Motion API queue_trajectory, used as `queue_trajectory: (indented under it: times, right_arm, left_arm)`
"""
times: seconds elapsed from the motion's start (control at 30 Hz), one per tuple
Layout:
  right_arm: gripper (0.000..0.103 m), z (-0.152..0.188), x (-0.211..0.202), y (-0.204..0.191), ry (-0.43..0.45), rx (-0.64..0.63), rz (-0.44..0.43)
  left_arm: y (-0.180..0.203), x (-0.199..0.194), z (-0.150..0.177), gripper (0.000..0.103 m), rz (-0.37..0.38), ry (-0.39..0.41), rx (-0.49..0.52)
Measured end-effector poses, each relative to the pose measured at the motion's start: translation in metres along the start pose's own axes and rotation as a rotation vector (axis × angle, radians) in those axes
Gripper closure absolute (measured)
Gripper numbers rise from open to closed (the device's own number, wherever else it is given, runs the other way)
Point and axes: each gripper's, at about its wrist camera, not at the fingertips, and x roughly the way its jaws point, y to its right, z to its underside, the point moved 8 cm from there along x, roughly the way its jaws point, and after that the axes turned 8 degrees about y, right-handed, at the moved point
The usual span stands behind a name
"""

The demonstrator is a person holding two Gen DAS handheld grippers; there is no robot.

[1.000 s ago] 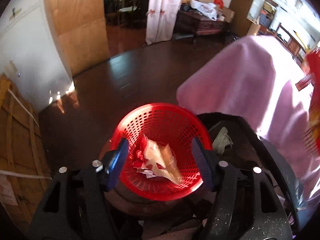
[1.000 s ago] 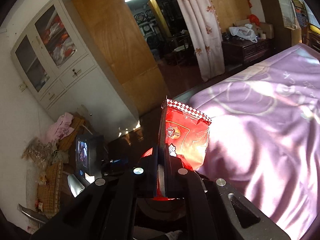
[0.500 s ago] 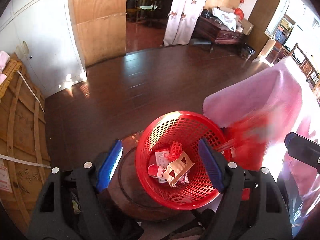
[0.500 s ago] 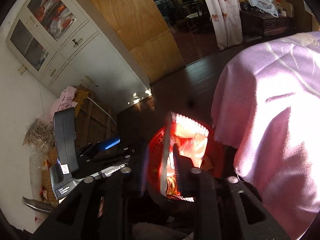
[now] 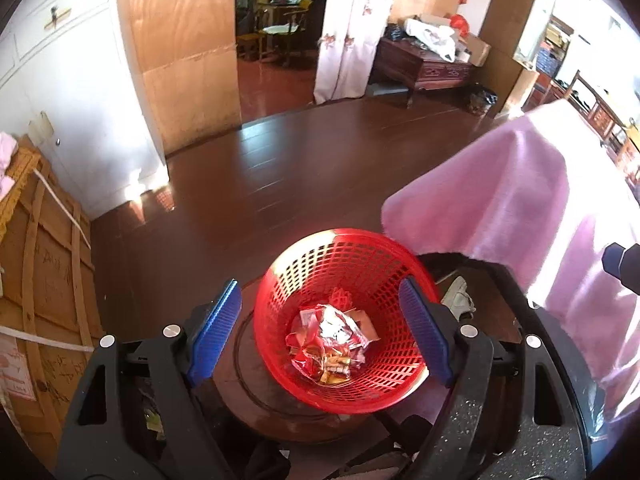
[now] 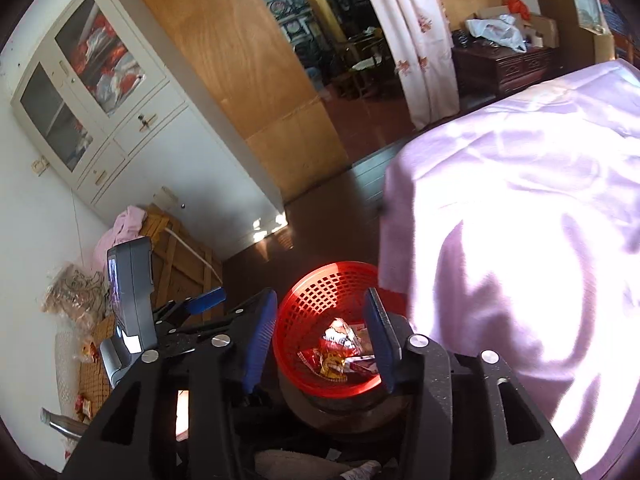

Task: Collect trash
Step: 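Return both tools over the table toward the brown napkin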

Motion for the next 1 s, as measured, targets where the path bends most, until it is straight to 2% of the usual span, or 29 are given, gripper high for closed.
queue_trajectory:
  times: [0.27, 0.53, 0.73, 1.0]
  right_arm:
    - [0.041, 0.001, -0.059, 0.029, 0.111, 0.011, 0.062]
    - [0.016, 0.002, -0.132, 0.065, 0.276, 0.038, 0.181]
    - [0.008, 0.012, -0.196, 0.103, 0.41, 0.065, 0.307]
    - [0.006, 0.036, -0.284, 0.168, 0.556, 0.178, 0.454]
  left_arm:
    - [0.041, -0.029, -0.006, 0.02, 0.037, 0.067, 0.085]
    - [0.102, -0.059, -0.003, 0.016, 0.095, 0.123, 0.202]
    - [0.159, -0.079, 0.008, 0.012, 0.176, 0.141, 0.305]
    - [0.248, -0.101, 0.032, 0.01, 0.286, 0.154, 0.471]
